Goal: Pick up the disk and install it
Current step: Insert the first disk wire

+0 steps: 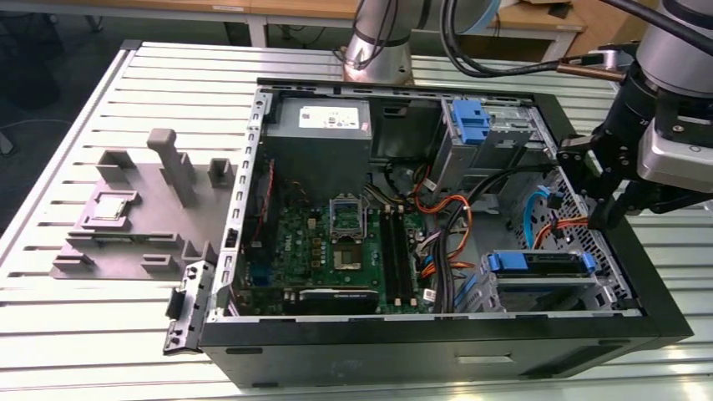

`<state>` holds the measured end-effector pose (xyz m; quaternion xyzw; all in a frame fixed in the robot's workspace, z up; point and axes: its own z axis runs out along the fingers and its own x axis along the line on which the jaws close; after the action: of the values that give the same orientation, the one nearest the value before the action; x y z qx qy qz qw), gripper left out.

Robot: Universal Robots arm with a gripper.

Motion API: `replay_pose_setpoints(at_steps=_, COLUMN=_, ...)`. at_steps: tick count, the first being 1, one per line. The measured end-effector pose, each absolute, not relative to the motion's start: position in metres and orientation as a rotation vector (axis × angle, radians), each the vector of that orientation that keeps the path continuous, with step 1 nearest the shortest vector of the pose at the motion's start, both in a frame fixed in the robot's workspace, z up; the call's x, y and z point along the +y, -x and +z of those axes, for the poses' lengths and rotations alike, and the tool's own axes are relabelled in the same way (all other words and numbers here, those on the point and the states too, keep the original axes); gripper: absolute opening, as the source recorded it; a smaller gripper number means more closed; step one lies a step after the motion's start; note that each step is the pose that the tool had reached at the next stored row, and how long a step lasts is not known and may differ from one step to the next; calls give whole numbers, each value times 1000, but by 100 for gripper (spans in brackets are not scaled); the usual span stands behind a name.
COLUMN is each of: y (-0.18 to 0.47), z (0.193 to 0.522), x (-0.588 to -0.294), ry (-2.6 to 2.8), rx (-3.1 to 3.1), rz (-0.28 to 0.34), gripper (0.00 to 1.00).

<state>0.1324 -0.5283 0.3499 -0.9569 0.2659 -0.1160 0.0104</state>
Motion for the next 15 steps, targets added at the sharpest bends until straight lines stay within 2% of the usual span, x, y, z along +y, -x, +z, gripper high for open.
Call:
replay_pose_setpoints(at_steps=7, y=-132, z=350, x=-524, ry=3064, rx=835, rz=-407, gripper=25)
replay_pose_setpoints(at_steps=15, y=-132, z=349, x=-515, ry=3082, rx=829, rz=-418, gripper=25)
